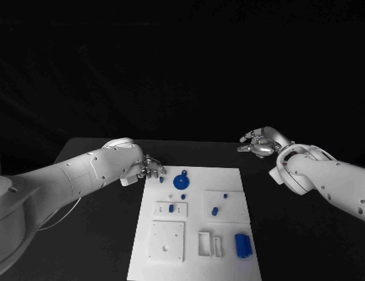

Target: Assemble the parts on the task board

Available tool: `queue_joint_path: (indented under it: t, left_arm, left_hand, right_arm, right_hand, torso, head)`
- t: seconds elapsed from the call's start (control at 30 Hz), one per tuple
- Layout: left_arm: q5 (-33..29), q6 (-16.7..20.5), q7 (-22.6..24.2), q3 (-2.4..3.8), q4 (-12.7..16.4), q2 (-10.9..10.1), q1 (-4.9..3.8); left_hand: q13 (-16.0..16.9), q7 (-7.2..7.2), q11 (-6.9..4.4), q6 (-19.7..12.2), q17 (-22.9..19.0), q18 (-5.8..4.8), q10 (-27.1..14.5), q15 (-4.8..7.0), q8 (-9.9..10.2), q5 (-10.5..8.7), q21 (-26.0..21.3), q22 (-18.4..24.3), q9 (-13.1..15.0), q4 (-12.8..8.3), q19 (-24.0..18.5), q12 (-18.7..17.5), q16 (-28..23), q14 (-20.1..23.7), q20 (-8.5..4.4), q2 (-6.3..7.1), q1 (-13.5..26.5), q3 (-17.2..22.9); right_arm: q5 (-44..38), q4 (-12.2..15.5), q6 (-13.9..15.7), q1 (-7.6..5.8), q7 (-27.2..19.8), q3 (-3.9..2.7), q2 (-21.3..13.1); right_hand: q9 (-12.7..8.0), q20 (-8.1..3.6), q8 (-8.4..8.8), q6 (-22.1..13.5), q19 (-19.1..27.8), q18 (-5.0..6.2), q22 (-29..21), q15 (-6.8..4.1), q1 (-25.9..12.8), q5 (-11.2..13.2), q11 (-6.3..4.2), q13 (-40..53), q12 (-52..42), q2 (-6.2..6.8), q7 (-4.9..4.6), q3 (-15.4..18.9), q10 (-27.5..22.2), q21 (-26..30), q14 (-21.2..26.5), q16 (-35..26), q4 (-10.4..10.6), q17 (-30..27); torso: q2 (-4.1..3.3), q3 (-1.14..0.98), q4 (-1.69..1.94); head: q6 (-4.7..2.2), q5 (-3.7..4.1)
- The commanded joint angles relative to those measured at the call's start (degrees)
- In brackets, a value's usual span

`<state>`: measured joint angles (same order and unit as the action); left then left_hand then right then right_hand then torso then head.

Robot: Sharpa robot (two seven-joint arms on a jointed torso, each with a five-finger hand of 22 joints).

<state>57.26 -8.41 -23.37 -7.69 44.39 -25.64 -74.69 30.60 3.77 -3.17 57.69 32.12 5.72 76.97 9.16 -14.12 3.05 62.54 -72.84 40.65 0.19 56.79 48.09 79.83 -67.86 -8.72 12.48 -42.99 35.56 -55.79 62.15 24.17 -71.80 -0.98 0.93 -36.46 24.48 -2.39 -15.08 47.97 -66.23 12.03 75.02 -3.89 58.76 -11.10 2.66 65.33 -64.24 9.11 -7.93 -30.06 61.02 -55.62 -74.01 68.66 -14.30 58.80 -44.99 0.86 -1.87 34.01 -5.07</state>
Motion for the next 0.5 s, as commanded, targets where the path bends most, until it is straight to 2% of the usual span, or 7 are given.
queue_joint_path:
  t: [0.03, 0.23, 0.5]
  left_arm:
    - [0.52, -3.55, 0.18, 0.02, -0.32, 0.39, 0.15]
    - [0.52, -4.42, 0.24, 0.01, -1.06, 0.7, 0.57]
    - [0.49, -4.96, 0.46, 0.0, -1.16, 0.64, 0.63]
  left_hand:
    - [0.09, 0.03, 0.44, -0.48, 0.08, -0.15, -0.17, -0.24, 0.41, -0.25, -0.32, -0.08, -0.03, 0.08, -0.62, -0.34, -0.33, 0.33, -5.46, -0.68, -0.2, -0.37]
    - [0.2, 0.15, 0.57, -0.82, 0.16, -0.18, -0.38, -0.37, 0.54, -0.25, -0.28, -0.21, 0.0, -0.67, -0.97, -0.37, -0.28, 0.6, -5.35, -1.61, -0.85, -1.1]
    - [0.32, 0.16, 0.58, -0.74, 0.23, -0.18, -0.47, -0.39, 0.5, -0.26, -0.24, -0.31, 0.06, -1.7, -1.23, -0.37, -0.21, 0.77, -5.28, -2.68, -1.48, -1.86]
  right_arm:
    - [-0.03, 0.24, 0.04, 0.01, -0.33, -0.06, -0.05]
    - [-0.03, 0.32, 0.02, 0.01, -0.33, -0.09, -0.03]
    - [-0.03, 0.27, 0.02, 0.01, -0.31, -0.1, 0.0]
  right_hand:
    - [-0.07, -0.17, 0.31, -0.79, -0.31, 2.97, 0.92, 0.26, -0.56, -0.34, 0.09, -0.08, -0.35, 0.21, -1.38, 0.05, -0.4, 0.25, 0.23, -0.3, -0.15, 0.1]
    - [-0.08, -0.18, 0.31, -0.79, -0.32, 2.97, 0.92, 0.26, -0.57, -0.35, 0.09, -0.09, -0.36, 0.22, -1.38, 0.05, -0.39, 0.25, 0.22, -0.3, -0.15, 0.1]
    - [-0.08, -0.19, 0.31, -0.78, -0.33, 2.97, 0.92, 0.26, -0.58, -0.36, 0.08, -0.11, -0.38, 0.23, -1.38, 0.04, -0.38, 0.25, 0.21, -0.3, -0.15, 0.11]
  torso:
    - [-0.05, 0.02, 0.03]
    - [0.01, 0.0, 0.02]
    - [0.07, -0.03, 0.07]
  head:
    - [0.16, 0.14]
    - [0.32, 0.16]
    - [0.49, 0.25]
